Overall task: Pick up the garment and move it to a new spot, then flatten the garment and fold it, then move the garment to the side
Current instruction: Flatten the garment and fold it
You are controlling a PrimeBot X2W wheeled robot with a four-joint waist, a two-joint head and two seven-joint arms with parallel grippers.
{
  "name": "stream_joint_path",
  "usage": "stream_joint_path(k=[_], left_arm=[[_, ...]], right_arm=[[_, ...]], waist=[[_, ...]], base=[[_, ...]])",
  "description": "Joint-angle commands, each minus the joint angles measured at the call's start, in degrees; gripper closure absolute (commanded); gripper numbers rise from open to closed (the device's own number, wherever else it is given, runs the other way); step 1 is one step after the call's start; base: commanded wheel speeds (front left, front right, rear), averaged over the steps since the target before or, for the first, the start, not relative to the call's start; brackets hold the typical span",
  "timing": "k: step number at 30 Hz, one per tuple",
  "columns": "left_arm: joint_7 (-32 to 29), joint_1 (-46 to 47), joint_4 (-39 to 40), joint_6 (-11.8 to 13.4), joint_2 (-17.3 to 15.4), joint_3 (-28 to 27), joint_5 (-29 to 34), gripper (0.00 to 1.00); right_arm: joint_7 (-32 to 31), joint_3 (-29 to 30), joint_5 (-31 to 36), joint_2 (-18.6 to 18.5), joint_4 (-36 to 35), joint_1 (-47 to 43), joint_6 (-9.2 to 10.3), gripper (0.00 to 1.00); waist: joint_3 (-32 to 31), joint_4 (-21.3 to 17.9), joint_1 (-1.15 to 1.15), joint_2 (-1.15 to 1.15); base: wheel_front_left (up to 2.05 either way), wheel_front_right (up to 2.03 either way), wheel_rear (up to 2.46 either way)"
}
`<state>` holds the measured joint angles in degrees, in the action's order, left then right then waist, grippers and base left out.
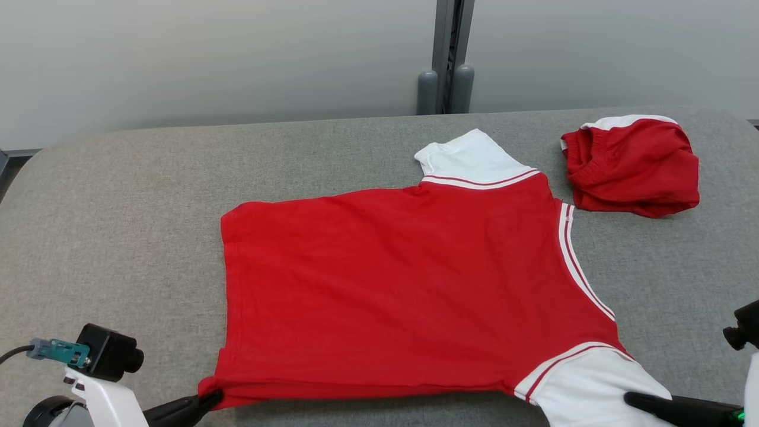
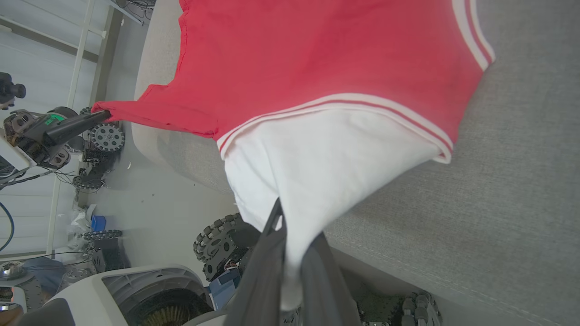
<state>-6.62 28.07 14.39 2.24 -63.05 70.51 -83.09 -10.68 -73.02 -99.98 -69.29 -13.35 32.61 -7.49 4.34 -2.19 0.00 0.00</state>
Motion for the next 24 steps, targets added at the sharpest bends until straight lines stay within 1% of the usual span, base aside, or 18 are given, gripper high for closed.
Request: stream_joint_path(k=[1, 3, 10, 14, 15, 24], left_arm=[[-0.24, -0.30, 0.14, 0.36, 0.00, -0.42, -0.42, 1.00], [-0.69, 0.53, 0.00, 0.16, 0.31, -0.72, -0.90, 1.00], [-4.37, 4.22, -2.46, -2.64, 2.32, -2.60, -4.84, 1.00], [-6.67, 7.11, -5.94, -4.22, 4.59, -3.92, -6.64, 1.00], [-6.67, 7.11, -5.94, -4.22, 4.59, -3.92, -6.64, 1.00], [-10.57, 12.99, -15.13, -6.91, 9.06, -5.86, -8.31, 1.00]], right_arm=[[-0.65, -0.06, -0.21, 0.02, 0.37, 1.09, -0.02, 1.00], [-1.37, -0.05, -0.50, 0.62, 0.83, 2.31, -0.02, 1.00], [-4.73, -0.08, -3.42, 3.61, 5.09, 8.33, -0.02, 1.00], [-6.02, -0.10, -6.08, 5.38, 8.42, 11.68, -0.02, 1.00], [-6.02, -0.10, -6.08, 5.38, 8.42, 11.68, -0.02, 1.00], [-9.82, -0.14, -10.42, 9.45, 16.44, 18.10, -0.02, 1.00]], waist=[[0.51, -0.05, 0.00, 0.00], [1.24, -0.02, 0.00, 0.00], [4.57, 0.59, 0.00, 0.00], [6.37, 1.18, 0.00, 0.00], [6.37, 1.18, 0.00, 0.00], [9.80, 1.76, 0.00, 0.00]], base=[[0.00, 0.00, 0.00], [0.00, 0.00, 0.00], [0.00, 0.00, 0.00], [0.00, 0.00, 0.00], [0.00, 0.00, 0.00], [0.00, 0.00, 0.00]])
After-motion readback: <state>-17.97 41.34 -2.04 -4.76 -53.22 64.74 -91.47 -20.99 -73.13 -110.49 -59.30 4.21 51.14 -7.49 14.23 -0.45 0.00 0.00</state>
